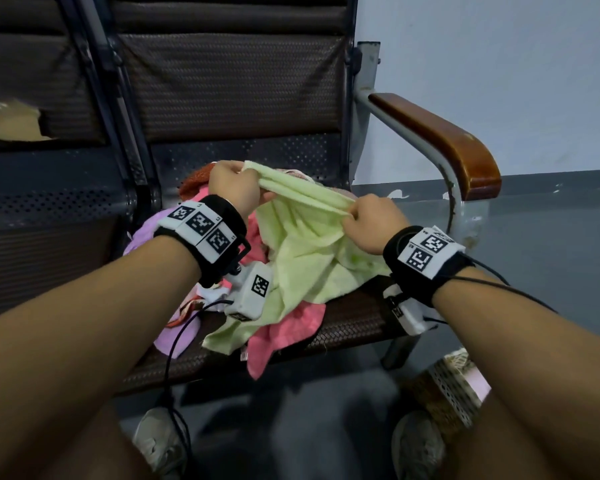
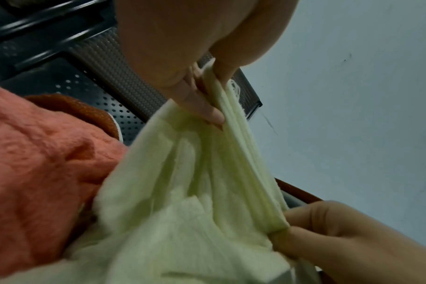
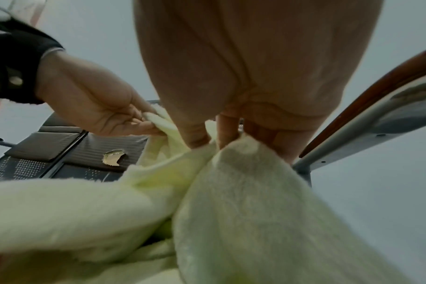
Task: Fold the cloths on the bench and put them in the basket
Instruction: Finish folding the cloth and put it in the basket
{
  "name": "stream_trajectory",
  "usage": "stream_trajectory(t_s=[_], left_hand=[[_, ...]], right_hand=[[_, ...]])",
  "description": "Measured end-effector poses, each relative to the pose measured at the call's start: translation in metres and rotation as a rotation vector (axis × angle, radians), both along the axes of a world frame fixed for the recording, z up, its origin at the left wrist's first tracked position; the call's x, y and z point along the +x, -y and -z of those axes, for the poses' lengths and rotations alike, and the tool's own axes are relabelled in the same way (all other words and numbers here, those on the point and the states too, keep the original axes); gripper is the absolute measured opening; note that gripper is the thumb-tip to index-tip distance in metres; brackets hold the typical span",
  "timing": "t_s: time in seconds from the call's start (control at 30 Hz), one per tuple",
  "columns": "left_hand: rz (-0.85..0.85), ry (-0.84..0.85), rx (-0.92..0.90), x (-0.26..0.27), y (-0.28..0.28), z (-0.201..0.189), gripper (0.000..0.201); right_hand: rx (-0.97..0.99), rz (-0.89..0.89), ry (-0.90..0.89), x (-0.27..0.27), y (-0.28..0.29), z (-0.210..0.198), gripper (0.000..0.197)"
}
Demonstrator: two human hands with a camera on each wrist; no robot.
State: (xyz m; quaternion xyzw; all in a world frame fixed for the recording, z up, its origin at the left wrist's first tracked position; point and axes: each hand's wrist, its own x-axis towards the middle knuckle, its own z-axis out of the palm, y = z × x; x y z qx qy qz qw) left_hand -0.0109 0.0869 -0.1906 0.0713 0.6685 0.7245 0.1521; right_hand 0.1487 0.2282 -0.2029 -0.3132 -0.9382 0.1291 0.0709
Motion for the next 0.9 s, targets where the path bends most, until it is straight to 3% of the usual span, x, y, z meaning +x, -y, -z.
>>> stream_trajectory(t_s=[0.1,0.2,0.23,0.3,0.37,0.5,0.57,0.63,0.7,0.8,0.9], left_hand=[[0.032,-0.078,-0.052,-0.01,0.007,0.006,0.032],[0.115,-0.099,-0.179,-0.017,0.011,0.012,0.021],[0.12,-0.092,-0.199,-0.019,0.013,0.014,0.021],[0.111,-0.104,-0.226,-0.023,0.016,0.018,0.035],[0.099,-0.117,-0.227,-0.026,0.019,0.018,0.038],[0.014,-0.087,-0.166,-0.03,0.019,0.013,0.017],[-0.037,-0.06,-0.126,-0.032,0.019,0.014,0.022],[-0.051,-0.05,-0.108,-0.036,0.022,0.018,0.036],[-0.001,-0.043,-0.111,-0.039,0.025,0.024,0.036],[0.046,-0.048,-0.211,-0.042,0.029,0.03,0.02],[-0.002,0.004,-0.215,-0.049,0.031,0.033,0.024]], right_hand=[[-0.302,0.054,-0.231,-0.002,0.0,-0.002,0.04],[-0.782,0.145,-0.559,-0.005,0.001,-0.003,0.037],[-0.858,0.168,-0.618,-0.006,0.001,-0.004,0.04],[-0.788,0.143,-0.613,-0.006,-0.001,-0.004,0.044],[-0.576,-0.006,-0.47,-0.001,-0.003,-0.003,0.041],[-0.148,-0.274,-0.07,0.009,-0.014,0.011,0.029],[0.023,-0.264,0.12,0.01,-0.019,0.017,0.027],[0.055,-0.185,0.232,0.014,-0.025,0.021,0.035],[-0.002,-0.099,0.214,0.018,-0.028,0.022,0.043],[-0.158,-0.032,-0.042,0.02,-0.03,0.019,0.039],[-0.334,-0.044,-0.25,0.025,-0.03,0.012,0.043]])
